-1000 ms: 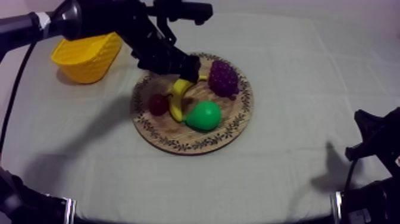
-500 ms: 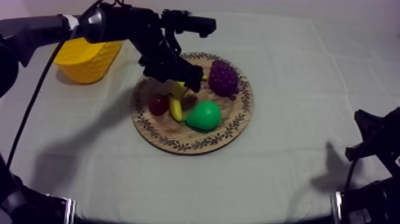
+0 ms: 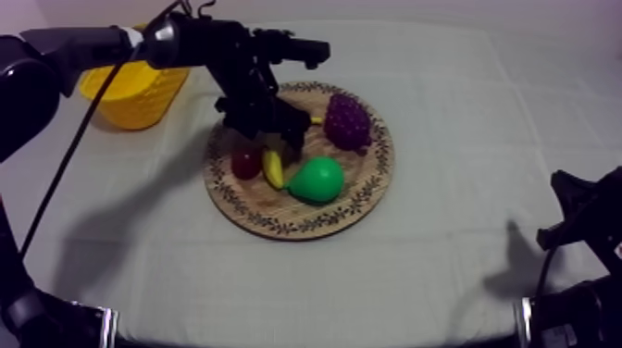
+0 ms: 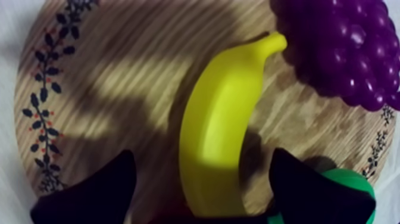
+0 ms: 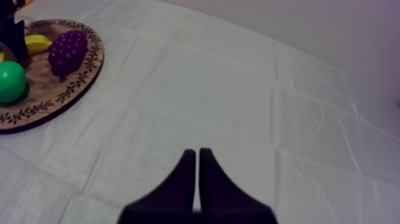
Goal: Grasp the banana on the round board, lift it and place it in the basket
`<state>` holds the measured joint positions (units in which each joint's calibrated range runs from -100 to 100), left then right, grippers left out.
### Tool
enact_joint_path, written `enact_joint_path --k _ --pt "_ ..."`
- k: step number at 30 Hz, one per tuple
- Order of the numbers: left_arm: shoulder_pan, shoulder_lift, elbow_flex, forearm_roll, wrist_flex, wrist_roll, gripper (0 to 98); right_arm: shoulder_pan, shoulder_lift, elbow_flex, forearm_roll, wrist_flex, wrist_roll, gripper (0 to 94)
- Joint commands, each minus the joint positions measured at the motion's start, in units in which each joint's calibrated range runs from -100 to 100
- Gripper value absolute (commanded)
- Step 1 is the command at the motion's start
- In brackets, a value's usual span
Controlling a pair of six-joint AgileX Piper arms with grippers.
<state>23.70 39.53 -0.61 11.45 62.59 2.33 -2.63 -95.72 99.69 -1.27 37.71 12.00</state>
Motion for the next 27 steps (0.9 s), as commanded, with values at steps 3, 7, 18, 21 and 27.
enact_joint_path --k 3,7,18,21,27 --pt "-0.05 0.83 -0.95 0.06 0.99 0.23 76.0 -0.05 -0.03 -0.03 0.03 0.03 0.00 0.2" --pt "-0.01 1.80 -2.09 -0.15 1.95 0.70 66.4 -0.11 -0.03 -0.03 0.03 0.03 -0.01 0.2" --pt "0.29 4.51 -5.61 -1.09 4.67 2.36 36.1 -0.18 -0.03 -0.03 0.03 0.03 -0.01 0.2" --pt "0.38 5.07 -6.49 -1.37 5.30 2.76 29.8 -0.20 -0.03 -0.03 0.03 0.03 -0.01 0.2" --pt "0.70 5.82 -7.89 -2.03 6.31 3.52 23.4 -0.23 -0.03 -0.03 0.03 0.03 -0.01 0.2"
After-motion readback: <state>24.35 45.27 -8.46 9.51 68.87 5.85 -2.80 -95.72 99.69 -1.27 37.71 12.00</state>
